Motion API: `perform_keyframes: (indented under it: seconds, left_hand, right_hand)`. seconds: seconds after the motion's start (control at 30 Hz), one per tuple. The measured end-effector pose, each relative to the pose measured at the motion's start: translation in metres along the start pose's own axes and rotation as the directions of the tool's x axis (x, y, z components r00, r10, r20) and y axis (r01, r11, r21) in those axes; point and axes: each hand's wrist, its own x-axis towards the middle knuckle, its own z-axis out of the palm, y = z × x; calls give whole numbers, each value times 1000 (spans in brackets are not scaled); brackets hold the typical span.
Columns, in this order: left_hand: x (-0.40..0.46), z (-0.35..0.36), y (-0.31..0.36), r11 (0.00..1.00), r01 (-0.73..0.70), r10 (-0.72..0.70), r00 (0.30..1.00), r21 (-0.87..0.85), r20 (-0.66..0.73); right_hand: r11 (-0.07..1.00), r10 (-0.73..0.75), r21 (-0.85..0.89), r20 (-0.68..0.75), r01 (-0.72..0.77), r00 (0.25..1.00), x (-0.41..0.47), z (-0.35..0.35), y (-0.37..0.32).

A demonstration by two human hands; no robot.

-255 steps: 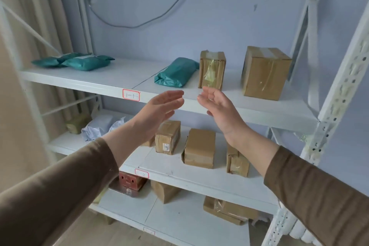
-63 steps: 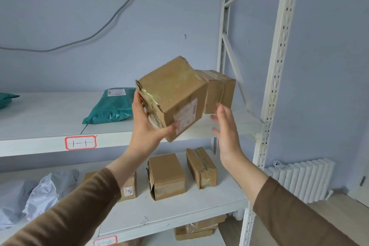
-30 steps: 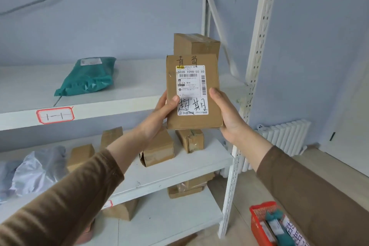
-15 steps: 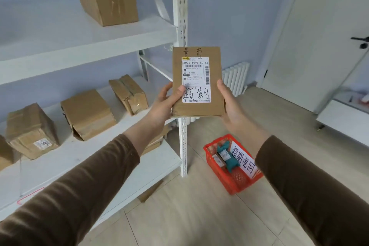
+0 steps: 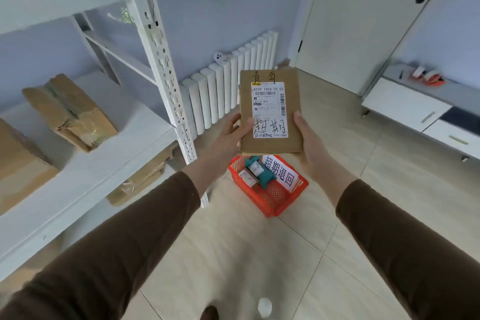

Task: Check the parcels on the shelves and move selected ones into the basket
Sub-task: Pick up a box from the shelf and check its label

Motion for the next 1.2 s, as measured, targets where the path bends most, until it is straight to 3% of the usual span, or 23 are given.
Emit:
perform_keyframes:
  seconds: [0.17, 0.53, 0.83, 1.2]
  left_hand:
    - [65, 45, -41, 998, 68, -68, 997, -8, 43]
    - [181, 143, -162, 969, 235, -242, 962, -69, -123]
    - [249, 140, -265, 925, 353, -377, 901, -144, -215]
    - [324, 136, -427, 856, 425, -514, 766, -295, -386]
  right_hand:
    - [996, 89, -7, -67, -90, 994, 51, -69, 23]
    - [932, 297, -197, -71, -305, 952, 191, -220, 91]
    - [838, 437, -338, -55, -429, 898, 270, -249, 181]
    - [679, 502, -612, -16, -406, 865, 377, -287, 349]
